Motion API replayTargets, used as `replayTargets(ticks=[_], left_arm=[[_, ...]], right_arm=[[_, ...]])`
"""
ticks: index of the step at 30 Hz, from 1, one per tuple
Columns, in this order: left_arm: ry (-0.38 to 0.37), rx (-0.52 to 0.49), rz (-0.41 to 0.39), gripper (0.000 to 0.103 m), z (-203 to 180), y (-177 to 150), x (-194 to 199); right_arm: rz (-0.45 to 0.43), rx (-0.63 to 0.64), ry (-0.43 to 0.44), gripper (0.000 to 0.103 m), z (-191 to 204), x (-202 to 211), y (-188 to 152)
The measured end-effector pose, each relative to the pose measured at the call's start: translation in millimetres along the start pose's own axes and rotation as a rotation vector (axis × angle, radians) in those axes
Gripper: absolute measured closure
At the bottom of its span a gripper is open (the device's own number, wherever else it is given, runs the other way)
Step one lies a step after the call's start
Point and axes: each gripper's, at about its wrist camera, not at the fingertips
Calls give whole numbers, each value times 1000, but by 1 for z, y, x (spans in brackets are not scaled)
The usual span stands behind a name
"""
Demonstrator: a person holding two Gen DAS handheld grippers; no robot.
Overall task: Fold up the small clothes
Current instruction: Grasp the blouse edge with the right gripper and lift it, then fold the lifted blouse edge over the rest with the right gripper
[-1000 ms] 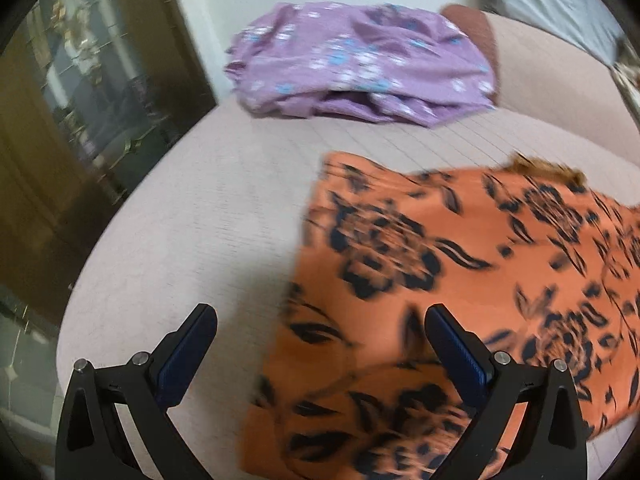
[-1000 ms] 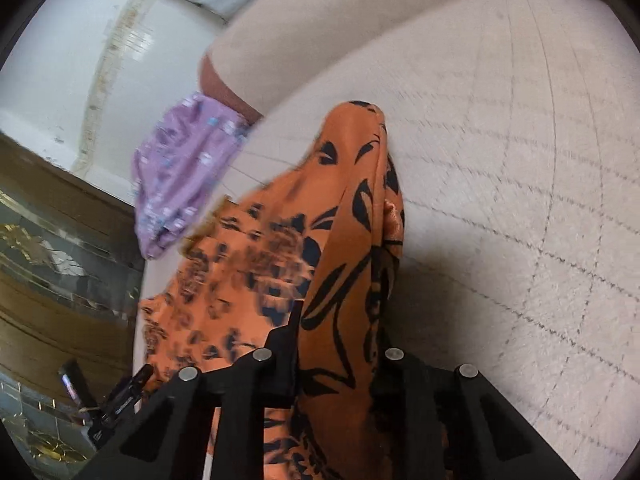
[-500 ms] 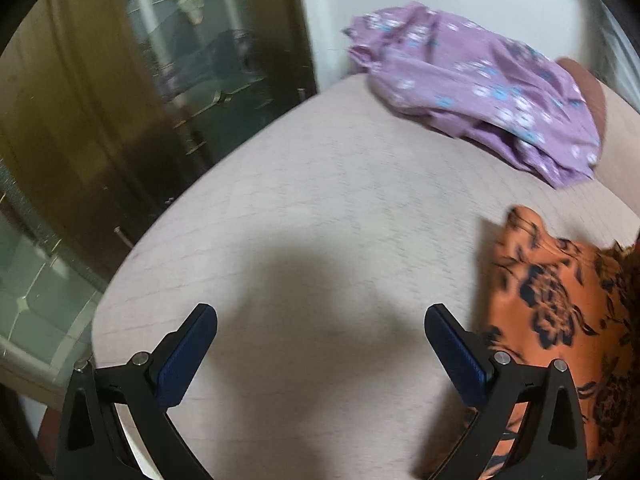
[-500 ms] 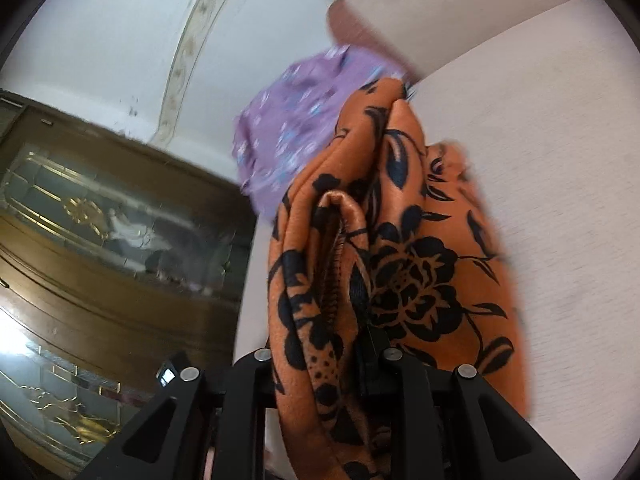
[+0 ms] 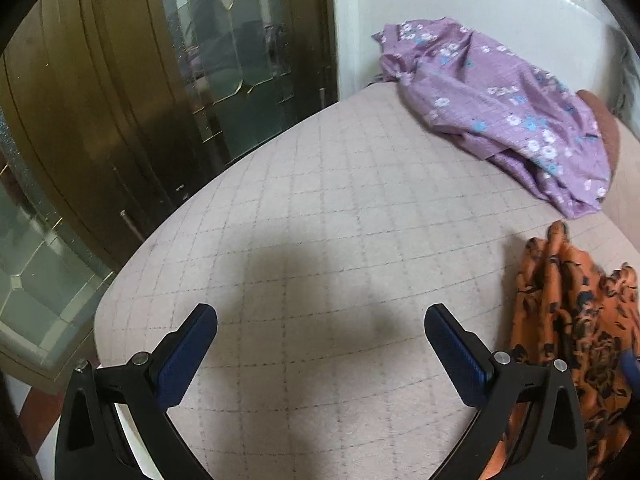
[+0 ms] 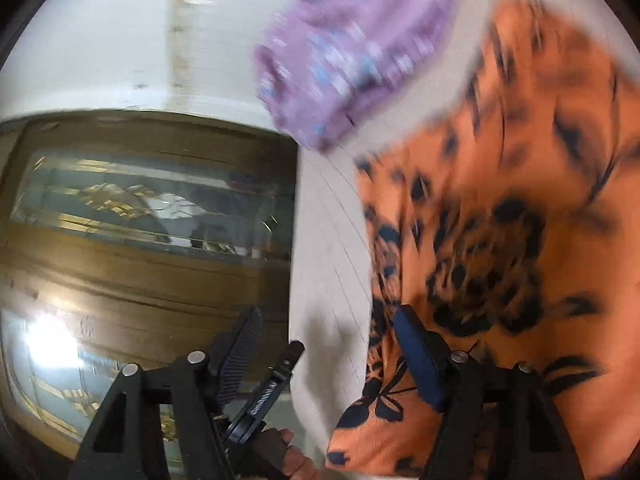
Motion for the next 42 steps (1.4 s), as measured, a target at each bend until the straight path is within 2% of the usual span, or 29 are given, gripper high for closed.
replayTargets(ticks=[2,3,4,6,7,10,12,14,16,19,23,25,27,30,33,37,38,40,42], left_arm=[[-75,-4,-18,0,-6,-2,11],[-115,-8,-27,0,-10,-3,16],[-185,-22,-43,0,-16,-6,26],[-267,-55,-63,0,-27,-13,39],[-313,-89,-85,0,-37,-20,49],[-353,-187,-107,0,-61,-38,62],[-307,-284,-84,0,-83,-54,57],[-186,-372,-34,0,-98,-69,36],[-97,-401,51,0,-100,-75,9],[-156,-337,112,0,-88,-67,1],[-150,-367,81,0,-88,-71,2],[-143,-395,56,0,-91,-74,4],[-143,-403,50,0,-95,-75,3],[-155,-398,52,0,-95,-73,0],[-163,-399,49,0,-93,-74,1],[-164,-395,46,0,-93,-76,2],[-162,-395,44,0,-92,-76,2],[-152,-394,44,0,-92,-76,1],[-162,-385,55,0,-90,-75,1]], right_arm=[[-45,75,-36,33,6,28,2],[-62,120,-82,41,8,44,2],[-71,170,-148,47,9,57,3],[-61,217,-225,63,6,71,2],[-55,224,-251,64,-2,80,0],[-26,217,-321,64,-27,86,-12],[23,205,-364,68,-51,75,-17],[54,199,-399,74,-69,62,-20],[51,212,-399,75,-70,60,-17],[28,239,-409,75,-61,57,6],[0,248,-477,73,-55,36,51],[45,229,-528,73,-65,16,67],[170,195,-570,72,-91,-18,78],[197,211,-597,71,-86,-36,94],[190,251,-477,71,-61,-54,104],[219,300,-353,71,-40,-90,99],[242,295,-342,71,-42,-104,97],[308,277,-375,72,-54,-134,89],[289,266,-368,72,-64,-145,89]])
Point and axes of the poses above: each gripper's, at about its wrist camera, not at the fingertips, and x roughly against the way its jaws point, z to its left, y to its top, and after that the axes turned 13 degrees about x, right-handed
